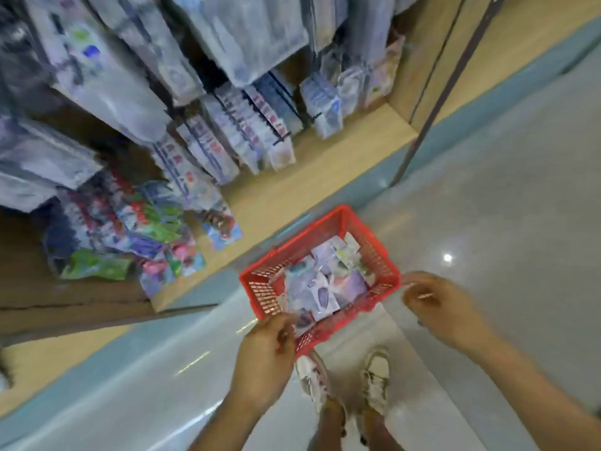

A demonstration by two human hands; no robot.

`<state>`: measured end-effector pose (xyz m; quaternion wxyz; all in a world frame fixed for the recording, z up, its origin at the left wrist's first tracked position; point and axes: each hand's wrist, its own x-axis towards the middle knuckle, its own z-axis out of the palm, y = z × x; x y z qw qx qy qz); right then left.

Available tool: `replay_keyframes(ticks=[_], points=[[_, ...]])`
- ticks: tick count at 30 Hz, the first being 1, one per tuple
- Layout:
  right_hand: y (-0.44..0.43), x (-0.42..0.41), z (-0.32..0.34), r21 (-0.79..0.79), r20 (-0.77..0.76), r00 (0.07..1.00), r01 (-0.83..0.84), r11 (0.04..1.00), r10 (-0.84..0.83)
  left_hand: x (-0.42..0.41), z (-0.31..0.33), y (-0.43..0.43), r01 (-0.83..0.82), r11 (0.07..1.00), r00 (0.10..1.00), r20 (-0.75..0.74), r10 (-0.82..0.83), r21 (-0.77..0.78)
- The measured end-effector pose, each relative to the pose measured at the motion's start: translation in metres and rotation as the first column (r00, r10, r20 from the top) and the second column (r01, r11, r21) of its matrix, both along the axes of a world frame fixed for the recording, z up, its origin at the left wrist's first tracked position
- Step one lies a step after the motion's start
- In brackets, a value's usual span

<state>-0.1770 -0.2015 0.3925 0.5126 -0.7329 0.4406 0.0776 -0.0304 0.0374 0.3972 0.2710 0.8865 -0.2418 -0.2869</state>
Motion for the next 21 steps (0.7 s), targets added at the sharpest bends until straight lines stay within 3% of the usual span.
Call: replay_keyframes(ticks=[6,10,15,21], points=[[0.027,0.019,-0.192,0.006,0.005,0.998,0.064,0.998,-0.064,0.004,-0.199,-0.006,-0.104,0.978,0.97,-0.2,0.141,0.182],[0.022,0.054,-0.314,-0.057,0.013,0.996,-0.083,0.995,0.083,0.025,-0.331,-0.011,-0.129,0.964,0.949,-0.255,0.188,0.233],[0.004,0.106,-0.445,-0.137,-0.25,0.911,-0.368,0.92,0.327,0.067,-0.473,-0.015,-0.157,0.929,0.958,-0.177,0.226,0.334],[-0.004,0.148,-0.542,-0.084,-0.521,0.741,-0.538,0.839,0.424,0.086,-0.564,-0.027,-0.251,0.889,0.936,-0.139,0.323,0.383]])
